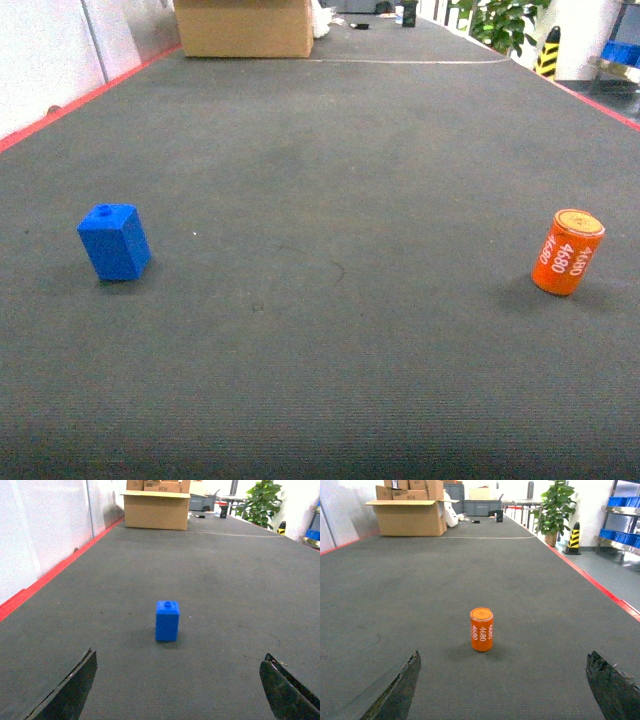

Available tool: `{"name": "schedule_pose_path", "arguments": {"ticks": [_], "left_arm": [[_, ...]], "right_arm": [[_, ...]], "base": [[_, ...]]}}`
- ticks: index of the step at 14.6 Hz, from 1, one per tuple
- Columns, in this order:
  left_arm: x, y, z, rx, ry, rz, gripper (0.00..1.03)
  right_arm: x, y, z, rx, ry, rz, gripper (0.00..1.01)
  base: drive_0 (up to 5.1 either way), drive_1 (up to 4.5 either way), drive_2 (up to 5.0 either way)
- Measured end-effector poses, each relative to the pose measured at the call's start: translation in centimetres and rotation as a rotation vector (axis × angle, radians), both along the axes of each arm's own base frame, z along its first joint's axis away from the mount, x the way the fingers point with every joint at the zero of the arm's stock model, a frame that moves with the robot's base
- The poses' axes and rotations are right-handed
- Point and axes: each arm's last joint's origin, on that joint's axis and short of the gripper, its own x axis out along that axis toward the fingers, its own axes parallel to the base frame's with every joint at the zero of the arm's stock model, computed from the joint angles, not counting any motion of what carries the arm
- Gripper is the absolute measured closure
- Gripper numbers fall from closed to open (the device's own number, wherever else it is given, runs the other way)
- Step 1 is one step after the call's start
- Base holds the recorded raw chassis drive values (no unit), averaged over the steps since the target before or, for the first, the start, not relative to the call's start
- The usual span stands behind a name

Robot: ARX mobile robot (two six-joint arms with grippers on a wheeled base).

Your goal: Sort blue parts and orange caps into right shelf containers

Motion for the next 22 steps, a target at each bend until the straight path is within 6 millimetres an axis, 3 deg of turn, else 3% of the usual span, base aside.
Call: {"name": "schedule_pose_path", "arguments": {"ticks": [22], "left_arm": [[0.00,0.00,0.00,0.000,0.000,0.000,0.05]], "right_arm": [[0.00,0.00,0.00,0.000,0.000,0.000,0.03]], "base": [[0.0,0.00,0.0]]}}
